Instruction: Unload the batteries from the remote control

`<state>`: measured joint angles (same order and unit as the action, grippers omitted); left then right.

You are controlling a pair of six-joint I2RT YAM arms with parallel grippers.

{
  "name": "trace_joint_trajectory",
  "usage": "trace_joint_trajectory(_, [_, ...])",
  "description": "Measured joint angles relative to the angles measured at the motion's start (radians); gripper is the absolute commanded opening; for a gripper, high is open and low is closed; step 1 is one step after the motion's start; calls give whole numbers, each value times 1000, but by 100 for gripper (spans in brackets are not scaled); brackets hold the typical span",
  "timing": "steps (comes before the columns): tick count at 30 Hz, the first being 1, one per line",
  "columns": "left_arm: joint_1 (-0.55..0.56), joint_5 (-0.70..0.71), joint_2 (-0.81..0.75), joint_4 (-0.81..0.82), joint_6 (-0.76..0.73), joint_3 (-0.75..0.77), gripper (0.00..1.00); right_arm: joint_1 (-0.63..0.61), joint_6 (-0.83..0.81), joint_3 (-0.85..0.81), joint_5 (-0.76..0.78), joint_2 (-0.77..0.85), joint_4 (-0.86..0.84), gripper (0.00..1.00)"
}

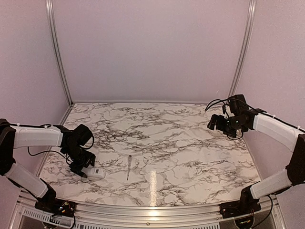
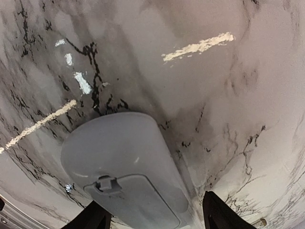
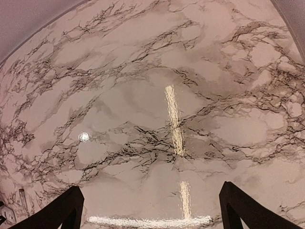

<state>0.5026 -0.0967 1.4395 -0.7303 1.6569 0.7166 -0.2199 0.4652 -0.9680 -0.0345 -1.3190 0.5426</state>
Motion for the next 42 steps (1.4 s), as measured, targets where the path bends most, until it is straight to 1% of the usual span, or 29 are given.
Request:
trace_joint_trajectory(1, [1,0,0,0,1,0,62,0,-2,0,0,-3,1,98])
trace_joint_trajectory(5, [2,-3,2,1,-3,-3,57,0,-5,-8,3,-14,10,98])
trace_joint_trajectory(11, [2,-7,4,8,-26,-2,43,0,-10,-34,14,-20,21,98])
trace_joint_trajectory(16, [2,-1,4,13,-76,2,40,0,-11,-46,21,-22,36,98])
trace_joint_trajectory(22, [4,18,4,56,-185,59,40,0,-13,-51,44,-23,50,98])
trace_joint_trajectory(31, [5,27,4,76,-350,124,34,0,-12,-63,53,-22,65,98])
trace_joint_trajectory(37, [5,36,20,58,-523,216,30,0,-10,-63,72,-21,82,98])
trace_joint_trajectory(42, [7,45,51,28,-702,331,26,0,-8,-63,85,0,97,98])
